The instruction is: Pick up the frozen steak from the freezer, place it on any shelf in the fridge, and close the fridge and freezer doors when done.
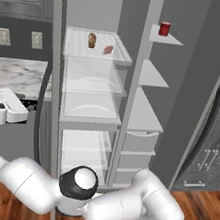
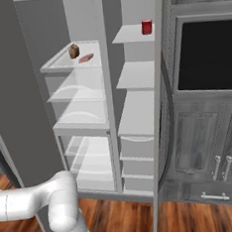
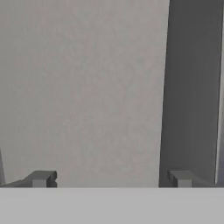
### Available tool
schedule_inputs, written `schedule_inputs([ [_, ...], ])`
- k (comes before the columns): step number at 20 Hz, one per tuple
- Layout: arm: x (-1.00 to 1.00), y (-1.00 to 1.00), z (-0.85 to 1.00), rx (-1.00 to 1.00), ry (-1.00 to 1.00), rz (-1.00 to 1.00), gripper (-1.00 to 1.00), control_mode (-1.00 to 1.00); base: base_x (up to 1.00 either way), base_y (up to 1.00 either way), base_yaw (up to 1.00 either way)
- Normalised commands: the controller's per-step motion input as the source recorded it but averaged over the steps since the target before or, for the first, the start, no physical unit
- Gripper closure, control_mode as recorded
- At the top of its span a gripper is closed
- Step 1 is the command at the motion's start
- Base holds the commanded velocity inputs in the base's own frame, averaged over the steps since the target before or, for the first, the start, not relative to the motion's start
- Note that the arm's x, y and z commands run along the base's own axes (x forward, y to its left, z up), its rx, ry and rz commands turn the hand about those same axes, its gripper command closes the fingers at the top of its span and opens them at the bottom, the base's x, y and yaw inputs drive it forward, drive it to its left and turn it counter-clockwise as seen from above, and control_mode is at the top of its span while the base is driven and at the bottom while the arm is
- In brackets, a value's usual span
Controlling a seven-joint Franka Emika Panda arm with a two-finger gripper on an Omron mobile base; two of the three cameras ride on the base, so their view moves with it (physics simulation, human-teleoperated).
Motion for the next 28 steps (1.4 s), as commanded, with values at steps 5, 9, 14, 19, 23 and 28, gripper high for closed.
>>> schedule_inputs([
  [5, 0.19, -0.56, 0.0, 0.0, 0.0, 0.0, -1.0, -1.0, 0.0, 0.0, 0.0],
  [9, 0.25, -0.54, 0.0, 0.0, 0.0, 0.0, -1.0, -1.0, 0.0, 0.0, 0.0],
  [14, 0.09, -0.8, 0.0, 0.0, -0.01, 0.0, -1.0, -1.0, 0.0, 0.0, 0.0],
  [19, 0.06, -1.0, 0.0, 0.0, -0.08, 0.03, -1.0, -1.0, 0.0, 0.0, 0.0],
  [23, 0.15, -1.0, 0.0, 0.0, -0.12, 0.06, -1.0, -1.0, 0.0, 0.0, 0.0],
  [28, 0.24, -1.0, 0.0, 0.0, -0.14, 0.07, -1.0, -1.0, 0.0, 0.0, 0.0],
])
